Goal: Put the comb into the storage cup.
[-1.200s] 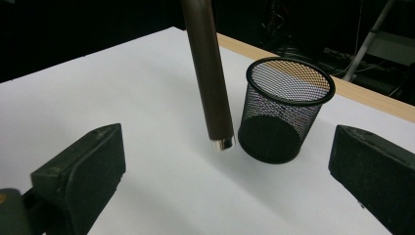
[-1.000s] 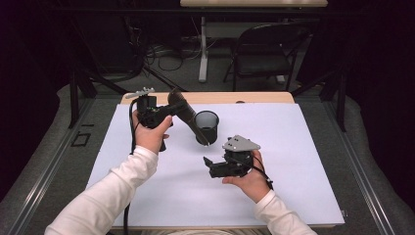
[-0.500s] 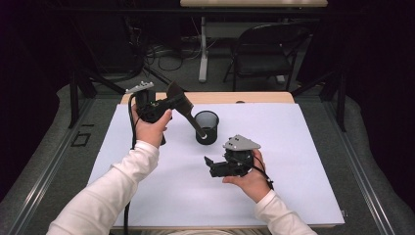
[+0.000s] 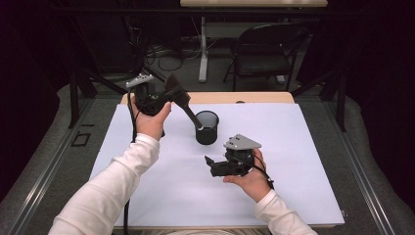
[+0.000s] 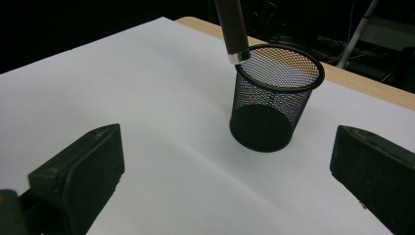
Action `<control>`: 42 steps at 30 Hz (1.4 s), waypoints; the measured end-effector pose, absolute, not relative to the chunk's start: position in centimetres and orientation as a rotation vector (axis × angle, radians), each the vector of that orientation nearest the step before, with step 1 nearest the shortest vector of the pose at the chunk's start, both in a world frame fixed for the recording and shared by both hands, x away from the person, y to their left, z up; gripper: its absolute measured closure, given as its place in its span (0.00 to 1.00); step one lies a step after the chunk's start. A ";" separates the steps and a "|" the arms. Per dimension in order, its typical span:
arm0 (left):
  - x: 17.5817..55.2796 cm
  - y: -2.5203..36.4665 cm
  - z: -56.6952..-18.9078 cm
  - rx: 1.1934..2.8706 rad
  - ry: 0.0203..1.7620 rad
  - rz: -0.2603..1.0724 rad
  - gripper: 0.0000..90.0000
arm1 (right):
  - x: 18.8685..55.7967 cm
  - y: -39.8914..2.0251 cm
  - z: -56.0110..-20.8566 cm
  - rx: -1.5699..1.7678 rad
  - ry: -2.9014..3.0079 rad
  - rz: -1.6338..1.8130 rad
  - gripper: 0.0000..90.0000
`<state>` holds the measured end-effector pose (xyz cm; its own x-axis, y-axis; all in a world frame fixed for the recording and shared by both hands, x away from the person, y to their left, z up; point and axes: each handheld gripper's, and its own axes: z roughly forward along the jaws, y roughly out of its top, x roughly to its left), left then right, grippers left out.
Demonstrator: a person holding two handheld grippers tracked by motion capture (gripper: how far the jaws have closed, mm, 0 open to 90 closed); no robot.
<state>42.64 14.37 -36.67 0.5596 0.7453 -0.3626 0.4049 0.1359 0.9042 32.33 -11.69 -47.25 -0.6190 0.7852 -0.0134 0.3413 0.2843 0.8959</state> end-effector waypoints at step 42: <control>46.2 13.0 -36.5 1.478 1.074 0.389 0.96 | 31.9 -12.1 -47.0 1.079 2.128 1.244 0.00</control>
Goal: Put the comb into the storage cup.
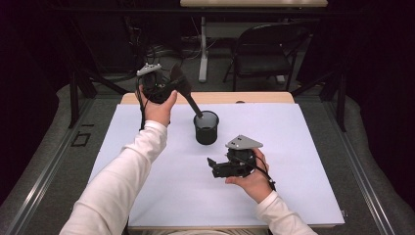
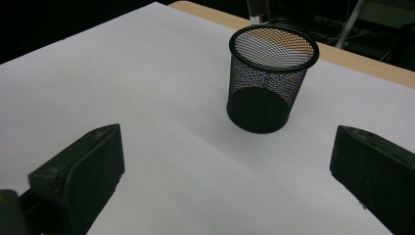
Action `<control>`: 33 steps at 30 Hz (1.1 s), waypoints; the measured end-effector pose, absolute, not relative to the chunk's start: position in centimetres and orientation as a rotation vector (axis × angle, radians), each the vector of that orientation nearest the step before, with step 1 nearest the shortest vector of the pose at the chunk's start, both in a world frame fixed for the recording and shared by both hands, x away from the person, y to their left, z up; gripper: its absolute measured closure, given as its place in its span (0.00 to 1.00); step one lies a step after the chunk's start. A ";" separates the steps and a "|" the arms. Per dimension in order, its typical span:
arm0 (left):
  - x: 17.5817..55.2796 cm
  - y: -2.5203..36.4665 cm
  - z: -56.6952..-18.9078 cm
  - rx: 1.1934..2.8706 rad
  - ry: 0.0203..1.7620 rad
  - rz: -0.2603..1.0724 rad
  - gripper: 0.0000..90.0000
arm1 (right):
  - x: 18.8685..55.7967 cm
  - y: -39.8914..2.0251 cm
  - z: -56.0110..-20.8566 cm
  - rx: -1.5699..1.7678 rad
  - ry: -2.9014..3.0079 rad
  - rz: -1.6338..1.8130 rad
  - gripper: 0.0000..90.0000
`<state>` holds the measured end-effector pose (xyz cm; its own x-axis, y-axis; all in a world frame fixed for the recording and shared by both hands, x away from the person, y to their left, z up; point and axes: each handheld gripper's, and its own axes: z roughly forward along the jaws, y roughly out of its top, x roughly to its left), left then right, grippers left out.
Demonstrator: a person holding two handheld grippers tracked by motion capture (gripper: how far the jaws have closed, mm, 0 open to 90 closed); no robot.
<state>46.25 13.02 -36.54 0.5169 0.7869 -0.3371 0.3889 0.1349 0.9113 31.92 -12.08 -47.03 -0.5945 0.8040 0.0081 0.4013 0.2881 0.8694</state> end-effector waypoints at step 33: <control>48.2 9.6 -38.0 1.520 1.182 0.388 0.96 | 32.0 -12.7 -46.8 1.111 2.107 1.251 0.01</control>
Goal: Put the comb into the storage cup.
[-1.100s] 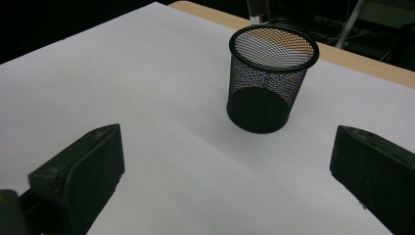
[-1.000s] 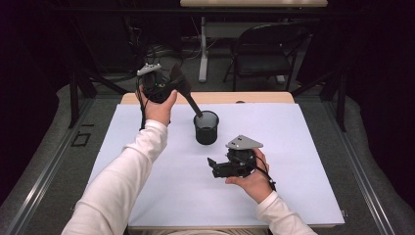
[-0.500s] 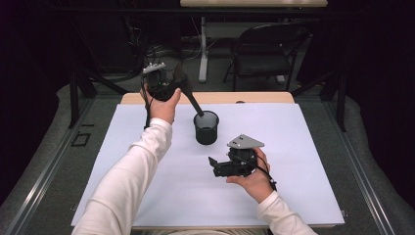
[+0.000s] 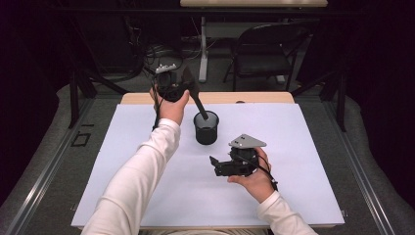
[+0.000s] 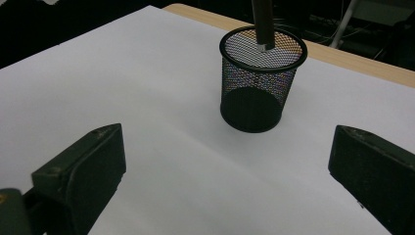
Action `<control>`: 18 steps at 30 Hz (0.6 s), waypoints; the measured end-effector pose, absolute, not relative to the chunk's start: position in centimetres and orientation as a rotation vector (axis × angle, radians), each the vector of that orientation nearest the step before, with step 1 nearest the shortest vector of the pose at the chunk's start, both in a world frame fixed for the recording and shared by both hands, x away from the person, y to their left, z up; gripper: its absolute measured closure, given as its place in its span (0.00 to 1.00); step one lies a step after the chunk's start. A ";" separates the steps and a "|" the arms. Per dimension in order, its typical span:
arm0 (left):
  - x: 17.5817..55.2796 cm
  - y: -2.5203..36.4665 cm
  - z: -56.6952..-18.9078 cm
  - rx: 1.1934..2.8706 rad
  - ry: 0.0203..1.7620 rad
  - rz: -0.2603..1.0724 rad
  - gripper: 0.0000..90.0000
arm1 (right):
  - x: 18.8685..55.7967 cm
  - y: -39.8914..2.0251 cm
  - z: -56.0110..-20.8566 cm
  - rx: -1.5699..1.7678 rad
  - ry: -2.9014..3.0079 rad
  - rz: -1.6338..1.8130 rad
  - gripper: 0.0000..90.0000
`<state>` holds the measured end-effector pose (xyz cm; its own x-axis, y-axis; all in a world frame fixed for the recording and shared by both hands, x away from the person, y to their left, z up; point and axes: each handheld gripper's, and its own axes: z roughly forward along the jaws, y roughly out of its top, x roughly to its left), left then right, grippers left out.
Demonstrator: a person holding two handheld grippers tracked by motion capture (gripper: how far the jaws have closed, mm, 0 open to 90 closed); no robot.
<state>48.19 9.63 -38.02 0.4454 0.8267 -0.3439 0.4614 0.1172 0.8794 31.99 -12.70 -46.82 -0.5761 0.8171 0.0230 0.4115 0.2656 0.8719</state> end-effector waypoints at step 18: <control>48.7 8.6 -39.2 1.552 1.228 0.369 0.96 | 32.1 -12.8 -46.8 1.113 2.103 1.253 0.01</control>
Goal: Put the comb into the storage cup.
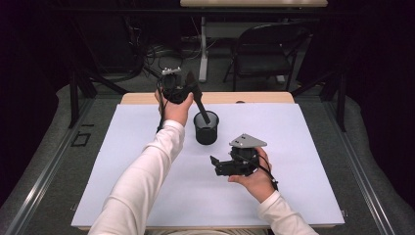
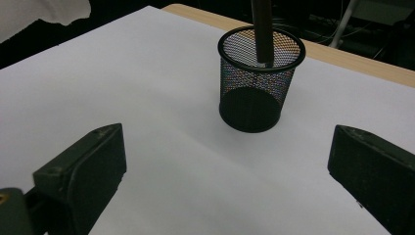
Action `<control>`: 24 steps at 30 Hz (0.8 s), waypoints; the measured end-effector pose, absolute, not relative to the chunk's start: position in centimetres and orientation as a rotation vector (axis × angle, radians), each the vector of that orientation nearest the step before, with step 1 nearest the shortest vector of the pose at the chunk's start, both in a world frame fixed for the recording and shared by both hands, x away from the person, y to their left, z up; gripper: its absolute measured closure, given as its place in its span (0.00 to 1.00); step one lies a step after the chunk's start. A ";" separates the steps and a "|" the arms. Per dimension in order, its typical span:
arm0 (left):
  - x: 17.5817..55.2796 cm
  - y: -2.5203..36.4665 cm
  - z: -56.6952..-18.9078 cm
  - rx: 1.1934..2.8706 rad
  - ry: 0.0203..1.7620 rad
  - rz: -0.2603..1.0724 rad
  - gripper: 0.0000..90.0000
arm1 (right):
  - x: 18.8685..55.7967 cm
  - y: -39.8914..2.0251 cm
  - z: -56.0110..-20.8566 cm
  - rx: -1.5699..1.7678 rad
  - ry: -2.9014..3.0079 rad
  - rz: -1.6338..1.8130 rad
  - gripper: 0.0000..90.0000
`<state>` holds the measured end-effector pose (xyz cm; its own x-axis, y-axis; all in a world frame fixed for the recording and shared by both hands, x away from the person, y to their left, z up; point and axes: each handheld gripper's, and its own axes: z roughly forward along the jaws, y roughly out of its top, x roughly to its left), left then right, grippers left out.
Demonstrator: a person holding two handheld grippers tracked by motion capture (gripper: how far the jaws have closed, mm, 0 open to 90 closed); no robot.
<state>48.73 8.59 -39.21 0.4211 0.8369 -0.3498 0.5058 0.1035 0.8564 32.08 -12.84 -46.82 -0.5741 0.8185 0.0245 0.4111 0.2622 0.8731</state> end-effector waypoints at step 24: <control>48.9 7.4 -40.6 1.609 1.249 0.353 0.96 | 32.1 -13.1 -46.7 1.130 2.098 1.260 0.01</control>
<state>48.85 7.41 -40.61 0.4184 0.8441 -0.3354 0.5440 0.0629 0.8367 32.09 -13.08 -46.67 -0.5676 0.8225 0.0365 0.4187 0.2502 0.8730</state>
